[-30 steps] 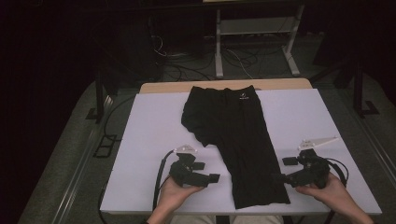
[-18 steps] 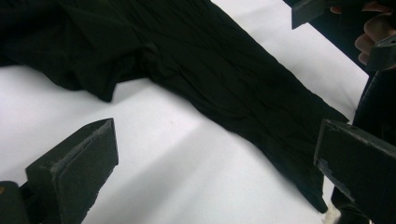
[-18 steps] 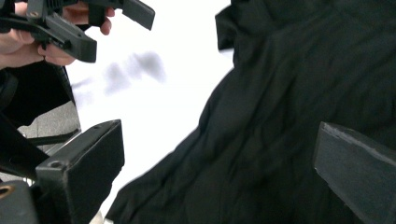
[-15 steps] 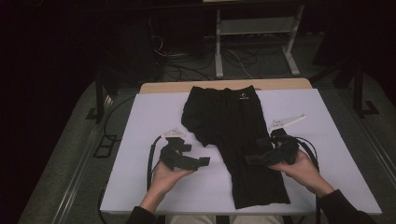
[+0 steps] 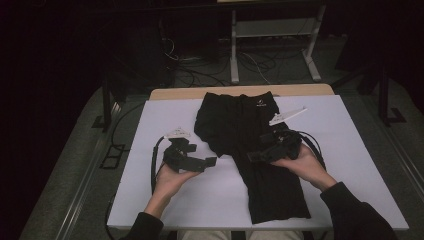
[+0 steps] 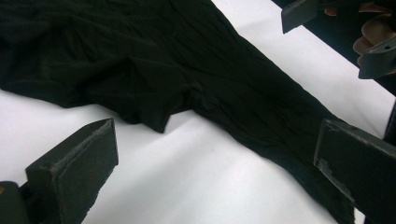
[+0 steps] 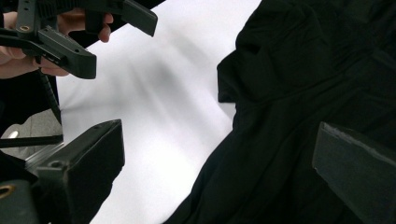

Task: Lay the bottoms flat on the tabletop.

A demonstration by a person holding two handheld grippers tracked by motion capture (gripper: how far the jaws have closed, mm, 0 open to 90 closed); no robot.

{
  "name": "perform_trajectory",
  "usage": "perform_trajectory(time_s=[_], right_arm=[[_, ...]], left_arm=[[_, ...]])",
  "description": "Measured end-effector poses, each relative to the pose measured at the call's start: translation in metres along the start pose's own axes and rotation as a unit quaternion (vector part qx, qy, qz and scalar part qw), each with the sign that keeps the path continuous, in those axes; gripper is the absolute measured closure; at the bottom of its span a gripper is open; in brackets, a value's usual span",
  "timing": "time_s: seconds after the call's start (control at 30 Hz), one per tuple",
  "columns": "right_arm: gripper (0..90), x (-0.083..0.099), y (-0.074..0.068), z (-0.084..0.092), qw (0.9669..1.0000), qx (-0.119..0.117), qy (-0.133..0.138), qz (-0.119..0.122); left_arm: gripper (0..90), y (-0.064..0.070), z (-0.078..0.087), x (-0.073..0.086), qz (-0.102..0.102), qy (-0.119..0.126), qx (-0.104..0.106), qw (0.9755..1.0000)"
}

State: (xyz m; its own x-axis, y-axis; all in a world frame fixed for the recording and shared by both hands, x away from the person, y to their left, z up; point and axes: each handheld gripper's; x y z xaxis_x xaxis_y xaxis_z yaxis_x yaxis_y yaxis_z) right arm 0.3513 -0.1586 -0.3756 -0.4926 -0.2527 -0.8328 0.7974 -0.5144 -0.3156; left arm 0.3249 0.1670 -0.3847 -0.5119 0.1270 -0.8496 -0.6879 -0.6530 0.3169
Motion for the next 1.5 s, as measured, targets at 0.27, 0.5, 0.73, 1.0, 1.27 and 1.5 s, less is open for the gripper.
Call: perform_trajectory(time_s=[0.27,0.5,0.73,1.0,1.27,1.5], right_arm=[[2.5,-0.016,0.002,-0.013,0.9999,0.004,-0.006,0.008],[4.8,-0.029,0.006,-0.025,1.0,0.007,0.001,0.004],[7.7,-0.041,0.005,-0.047,0.9999,0.008,0.001,0.013],[11.7,-0.04,0.006,-0.084,0.9998,0.0,-0.012,0.014],[17.8,-0.026,0.008,-0.123,0.9995,-0.006,-0.029,0.01],[27.5,-0.02,0.007,-0.144,0.9975,0.002,-0.05,0.051]], left_arm=[[0.0,-0.012,0.011,-0.014,-0.007,0.009,-0.013,0.9998],[0.0,-0.027,0.017,-0.023,-0.001,0.014,-0.036,0.9992],[0.0,-0.044,0.017,-0.025,0.002,0.027,-0.057,0.998],[0.0,-0.06,0.015,-0.022,-0.001,0.042,-0.064,0.997],[0.0,-0.076,0.014,-0.012,0.014,0.058,-0.069,0.9958],[0.0,-0.089,0.015,-0.005,0.038,0.069,-0.069,0.9945]])
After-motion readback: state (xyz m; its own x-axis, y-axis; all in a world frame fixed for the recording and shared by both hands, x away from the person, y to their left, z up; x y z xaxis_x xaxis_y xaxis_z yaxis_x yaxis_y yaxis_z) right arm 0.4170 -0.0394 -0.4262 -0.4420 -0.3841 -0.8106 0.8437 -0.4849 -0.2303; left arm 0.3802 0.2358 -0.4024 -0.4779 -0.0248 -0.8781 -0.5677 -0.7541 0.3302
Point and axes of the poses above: each handheld gripper's, and its own axes: z roughly backward along the jaws, x roughly out of its underside, y roughly to its right, and after that the axes turned 10 degrees about y, right-handed
